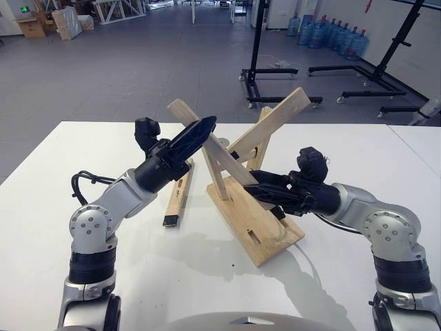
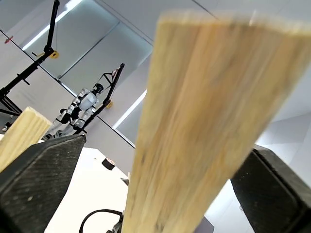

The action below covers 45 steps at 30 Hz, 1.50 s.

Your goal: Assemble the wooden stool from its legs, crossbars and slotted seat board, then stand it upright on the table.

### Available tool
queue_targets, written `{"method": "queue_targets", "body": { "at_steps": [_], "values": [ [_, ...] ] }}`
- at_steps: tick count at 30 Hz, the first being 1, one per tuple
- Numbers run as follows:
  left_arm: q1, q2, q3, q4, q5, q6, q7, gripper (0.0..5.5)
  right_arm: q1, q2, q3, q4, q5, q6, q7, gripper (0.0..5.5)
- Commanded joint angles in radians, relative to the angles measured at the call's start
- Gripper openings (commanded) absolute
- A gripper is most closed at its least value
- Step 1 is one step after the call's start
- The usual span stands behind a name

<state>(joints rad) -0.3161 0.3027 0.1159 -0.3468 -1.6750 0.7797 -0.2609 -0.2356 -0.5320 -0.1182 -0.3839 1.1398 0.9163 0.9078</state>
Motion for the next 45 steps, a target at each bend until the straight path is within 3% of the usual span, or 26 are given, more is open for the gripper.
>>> {"method": "queue_targets", "body": {
  "at_steps": [1, 3, 22, 31, 32, 39, 45],
  "values": [
    [-0.028, -0.012, -0.005, -0.004, -0.033, -0.004, 0.047, 4.97, -0.006, 0.006, 0.002, -0.006, 0.011, -0.003, -0.020, 2.07],
    [-0.025, -0.010, -0.010, -0.013, -0.040, 0.004, 0.053, 4.97, -0.011, 0.010, 0.001, 0.001, 0.013, -0.004, -0.028, 2.07],
    [0.015, 0.002, -0.018, 0.004, 0.070, 0.004, 0.027, 2.32, -0.021, 0.022, 0.008, 0.003, 0.016, 0.001, -0.054, 2.07],
    [0.025, -0.004, 0.003, 0.012, 0.096, -0.009, 0.036, 2.22, 0.006, 0.011, 0.043, -0.017, -0.036, -0.023, -0.040, 2.07],
    [0.025, -0.004, 0.003, 0.011, 0.100, -0.009, 0.038, 2.22, 0.009, 0.004, 0.055, -0.018, -0.054, -0.028, -0.036, 2.44],
    [0.033, -0.002, 0.012, 0.027, 0.165, -0.011, 0.027, 2.14, 0.027, -0.057, 0.090, 0.006, -0.153, -0.065, 0.036, 3.57],
    [0.048, 0.034, 0.062, -0.011, 0.154, 0.002, 0.025, 2.14, 0.062, -0.268, -0.050, 0.137, -0.301, -0.169, 0.129, 4.69]
  ]
}}
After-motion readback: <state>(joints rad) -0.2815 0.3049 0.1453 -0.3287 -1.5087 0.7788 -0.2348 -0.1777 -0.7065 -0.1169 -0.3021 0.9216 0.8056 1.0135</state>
